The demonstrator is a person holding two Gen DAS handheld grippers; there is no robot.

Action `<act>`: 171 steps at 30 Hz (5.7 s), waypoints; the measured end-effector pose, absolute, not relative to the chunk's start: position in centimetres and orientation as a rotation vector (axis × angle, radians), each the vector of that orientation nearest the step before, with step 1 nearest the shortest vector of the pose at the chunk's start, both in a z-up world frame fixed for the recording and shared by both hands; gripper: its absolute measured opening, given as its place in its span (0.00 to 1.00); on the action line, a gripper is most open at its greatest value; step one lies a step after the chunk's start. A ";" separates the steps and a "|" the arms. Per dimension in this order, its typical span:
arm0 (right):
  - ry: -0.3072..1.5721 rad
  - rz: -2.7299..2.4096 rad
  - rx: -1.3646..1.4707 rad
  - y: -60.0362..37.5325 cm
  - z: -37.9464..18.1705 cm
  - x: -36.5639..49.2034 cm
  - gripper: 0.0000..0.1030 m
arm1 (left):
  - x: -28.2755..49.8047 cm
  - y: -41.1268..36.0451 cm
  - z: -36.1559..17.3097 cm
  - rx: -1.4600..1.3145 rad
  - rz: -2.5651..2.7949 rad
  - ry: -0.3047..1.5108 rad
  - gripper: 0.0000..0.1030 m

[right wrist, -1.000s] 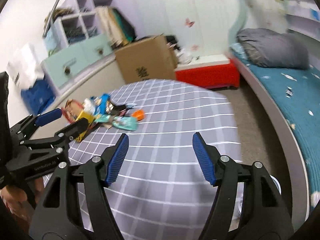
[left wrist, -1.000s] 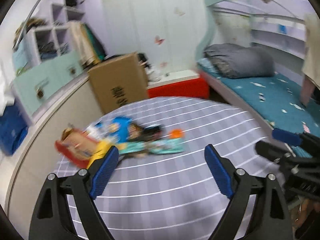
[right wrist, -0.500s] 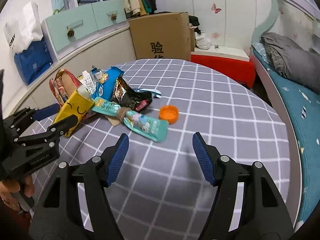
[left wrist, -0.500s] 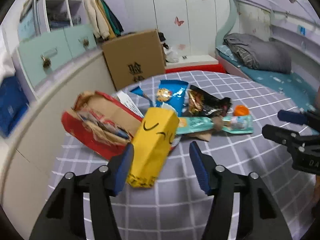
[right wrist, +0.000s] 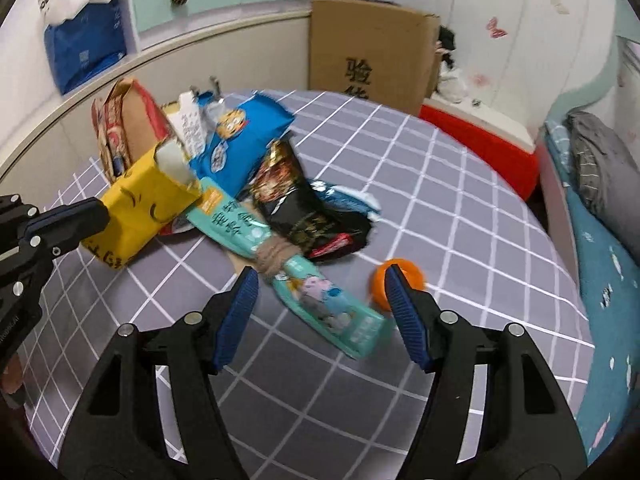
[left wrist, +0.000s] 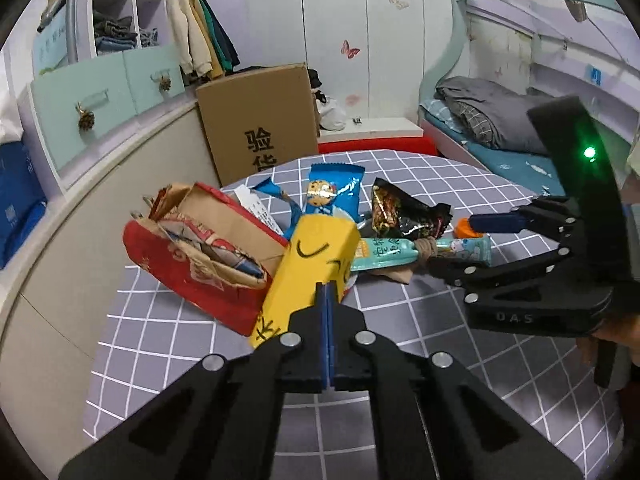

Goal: Collect trash
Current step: 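Grasp the yellow box with the left gripper while the right grasps the teal pouch, then carry the yellow box and teal pouch to the bucket, then open both grippers over the bucket to release box and pouch, then move both tools back to the table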

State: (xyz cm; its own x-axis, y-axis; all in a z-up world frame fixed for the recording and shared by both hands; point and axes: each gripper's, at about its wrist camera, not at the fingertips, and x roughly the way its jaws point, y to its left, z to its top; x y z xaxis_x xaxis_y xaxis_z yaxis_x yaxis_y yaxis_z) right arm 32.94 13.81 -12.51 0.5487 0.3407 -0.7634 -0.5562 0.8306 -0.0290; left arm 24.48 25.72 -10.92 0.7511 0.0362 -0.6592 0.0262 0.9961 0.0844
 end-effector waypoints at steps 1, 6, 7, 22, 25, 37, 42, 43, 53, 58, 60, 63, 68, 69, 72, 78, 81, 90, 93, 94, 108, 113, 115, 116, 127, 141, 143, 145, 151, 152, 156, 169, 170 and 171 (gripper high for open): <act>0.844 0.539 -0.294 14.0 -12.7 33.0 0.58 | 24.5 25.9 -11.1 0.079 0.002 0.733 0.06; 0.872 0.572 -0.293 14.1 -13.4 32.5 0.38 | 22.9 27.0 -11.1 0.001 -0.003 0.705 0.56; 0.869 0.573 -0.300 14.2 -13.3 32.2 0.35 | 22.3 27.6 -11.2 -0.020 0.010 0.697 0.56; 0.900 0.600 -0.236 13.8 -13.2 28.8 0.29 | 23.9 30.5 -14.2 -0.343 -0.120 0.775 0.44; 0.901 0.599 -0.229 13.9 -13.2 28.7 0.29 | 24.5 30.7 -14.5 -0.378 -0.138 0.775 0.42; 0.890 0.583 -0.249 15.2 -13.2 28.7 0.38 | 26.0 30.1 -14.7 -0.434 -0.154 0.770 0.13; 0.892 0.590 -0.234 15.1 -13.2 28.7 0.39 | 25.8 30.7 -14.3 -0.479 -0.125 0.728 0.32; 0.892 0.590 -0.233 15.1 -13.2 28.8 0.39 | 25.8 30.6 -14.2 -0.471 -0.112 0.721 0.32; 0.879 0.592 -0.224 14.9 -13.1 28.5 0.26 | 26.9 29.7 -14.3 -0.392 -0.085 0.751 0.07; 0.872 0.614 -0.157 14.3 -12.9 28.1 0.25 | 26.0 28.3 -13.3 -0.332 -0.085 0.720 0.04; 0.863 0.622 -0.119 13.7 -12.6 27.8 0.25 | 25.2 28.0 -12.6 -0.315 -0.079 0.700 0.04; 0.846 0.636 -0.065 12.7 -11.9 27.3 0.25 | 23.7 27.5 -11.3 -0.294 -0.080 0.663 0.04; 0.822 0.664 0.019 10.4 -10.5 25.8 0.25 | 20.9 25.8 -9.1 -0.271 -0.093 0.603 0.04; 0.813 0.670 0.041 9.8 -10.1 25.5 0.25 | 20.2 25.2 -8.6 -0.263 -0.100 0.590 0.04; 0.782 0.679 0.102 7.6 -9.0 24.2 0.25 | 18.7 23.4 -7.5 -0.245 -0.128 0.568 0.04; 0.698 0.659 0.244 0.4 -6.9 21.3 0.25 | 16.8 17.2 -5.5 -0.180 -0.213 0.542 0.04; 0.648 0.613 0.310 -4.5 -6.4 19.6 0.25 | 16.5 13.0 -5.2 -0.144 -0.283 0.553 0.04; 0.586 0.331 0.511 -22.0 -9.9 14.6 0.25 | 17.5 -5.5 -9.4 0.012 -0.602 0.711 0.04; 0.602 0.222 0.559 -26.7 -12.6 13.4 0.25 | 18.6 -10.8 -12.1 0.056 -0.679 0.794 0.04; 0.612 0.192 0.579 -28.2 -13.6 13.2 0.25 | 19.1 -13.0 -13.4 0.082 -0.707 0.829 0.04; 0.702 -0.088 0.805 -40.1 -26.2 11.7 0.25 | 25.7 -27.6 -26.2 0.233 -0.784 1.131 0.05; 0.746 -0.117 0.823 -40.6 -28.8 12.5 0.26 | 27.2 -29.5 -29.3 0.272 -0.741 1.200 0.65; 0.767 -0.116 0.829 -40.6 -29.5 12.7 0.26 | 27.5 -29.3 -29.8 0.282 -0.706 1.193 0.68; 0.775 -0.115 0.827 -40.5 -29.8 12.7 0.26 | 27.5 -29.1 -30.0 0.284 -0.696 1.194 0.68; 0.809 -0.080 0.812 -38.8 -30.3 13.9 0.26 | 28.0 -26.4 -30.3 0.319 -0.595 1.181 0.68; 0.819 -0.128 0.762 -37.6 -30.4 16.6 0.70 | 28.4 -24.1 -27.6 0.431 -0.403 1.037 0.72; 0.820 -0.124 0.763 -37.5 -30.2 16.4 0.70 | 28.2 -23.9 -27.3 0.450 -0.390 1.031 0.72; 0.819 -0.122 0.766 -37.4 -29.8 16.2 0.70 | 27.7 -23.8 -26.8 0.454 -0.393 1.020 0.72; 0.800 -0.108 0.745 -36.5 -26.8 14.6 0.70 | 26.3 -22.9 -24.8 0.434 -0.397 0.995 0.73; 0.792 -0.103 0.737 -36.2 -26.1 14.4 0.70 | 26.0 -22.6 -24.3 0.419 -0.402 0.989 0.73; 0.731 -0.064 0.689 -34.8 -22.1 13.2 0.70 | 24.3 -21.2 -21.2 0.360 -0.413 0.929 0.73; 0.573 0.141 0.475 -24.6 -10.5 11.7 0.72 | 19.0 -6.0 -8.6 0.214 -0.309 0.640 0.79; 0.575 0.175 0.456 -22.9 -9.9 12.2 0.72 | 19.0 -4.0 -8.1 0.201 -0.269 0.633 0.80; 0.581 0.204 0.443 -21.6 -9.5 12.6 0.72 | 19.1 -2.5 -7.9 0.196 -0.248 0.630 0.80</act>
